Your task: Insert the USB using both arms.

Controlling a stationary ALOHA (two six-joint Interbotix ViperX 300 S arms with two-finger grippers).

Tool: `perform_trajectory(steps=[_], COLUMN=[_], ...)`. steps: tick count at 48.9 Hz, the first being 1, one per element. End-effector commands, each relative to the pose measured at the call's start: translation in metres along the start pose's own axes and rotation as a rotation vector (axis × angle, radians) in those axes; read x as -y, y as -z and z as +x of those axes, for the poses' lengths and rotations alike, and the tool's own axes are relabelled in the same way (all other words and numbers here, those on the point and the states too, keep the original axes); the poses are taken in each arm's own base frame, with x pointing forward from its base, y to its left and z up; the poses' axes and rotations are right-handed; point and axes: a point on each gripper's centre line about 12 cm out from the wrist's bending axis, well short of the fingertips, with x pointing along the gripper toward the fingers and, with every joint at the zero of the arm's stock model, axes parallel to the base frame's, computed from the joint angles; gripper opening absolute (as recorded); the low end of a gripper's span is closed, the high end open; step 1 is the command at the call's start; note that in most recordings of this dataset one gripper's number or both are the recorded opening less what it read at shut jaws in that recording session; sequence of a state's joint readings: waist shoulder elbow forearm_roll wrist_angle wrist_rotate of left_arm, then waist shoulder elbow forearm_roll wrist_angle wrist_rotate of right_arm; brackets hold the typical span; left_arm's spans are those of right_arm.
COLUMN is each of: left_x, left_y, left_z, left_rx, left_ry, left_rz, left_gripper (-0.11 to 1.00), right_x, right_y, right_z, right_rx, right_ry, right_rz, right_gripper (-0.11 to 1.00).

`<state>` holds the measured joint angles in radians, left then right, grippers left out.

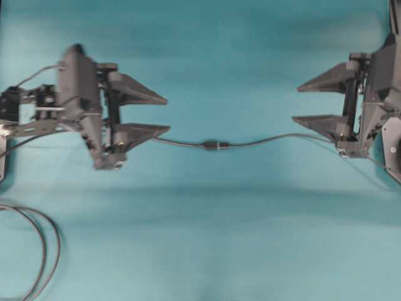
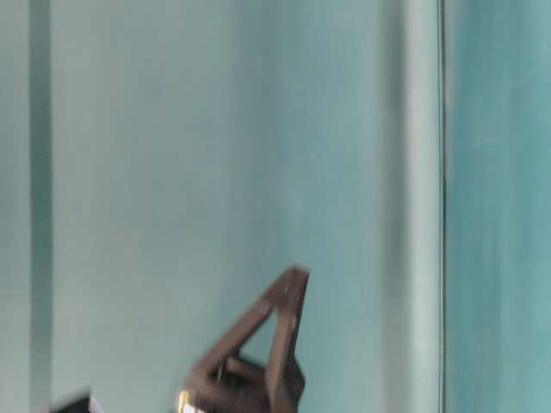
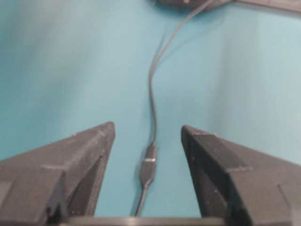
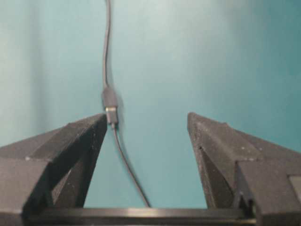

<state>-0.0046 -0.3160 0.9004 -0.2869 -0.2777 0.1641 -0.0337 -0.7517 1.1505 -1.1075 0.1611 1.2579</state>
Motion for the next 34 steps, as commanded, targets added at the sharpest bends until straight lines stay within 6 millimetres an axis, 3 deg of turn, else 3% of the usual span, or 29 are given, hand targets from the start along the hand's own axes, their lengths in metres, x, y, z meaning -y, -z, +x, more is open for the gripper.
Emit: perform_trajectory(steps=[1,12,20,34], left_x=[0.005,-0.002,-0.008,-0.012], left_y=[0.0,0.03,0.036,0.059], left_z=[-0.013,-0.055,-0.086,-0.105], left_rx=[0.041,0.02,0.075,0.019], left_ry=[0.016,0.019,0.015,0.022], left_rz=[0.016,-0.002,-0.006,0.03], left_gripper=[0.77,0.77,0.76,0.76], right_x=[-0.001,-0.003,-0.004,0.0], right_y=[0.002,0.02,0.025,0.035], right_z=[0.0,0.001,0.001,0.0], right_rx=[0.001,-0.034,-0.041,-0.066], right_ry=[-0.014,-0.046,-0.061,-0.046], right_rz=[-0.002,-0.006,-0.031,-0.132], right_gripper=[0.73,0.73,0.73,0.73])
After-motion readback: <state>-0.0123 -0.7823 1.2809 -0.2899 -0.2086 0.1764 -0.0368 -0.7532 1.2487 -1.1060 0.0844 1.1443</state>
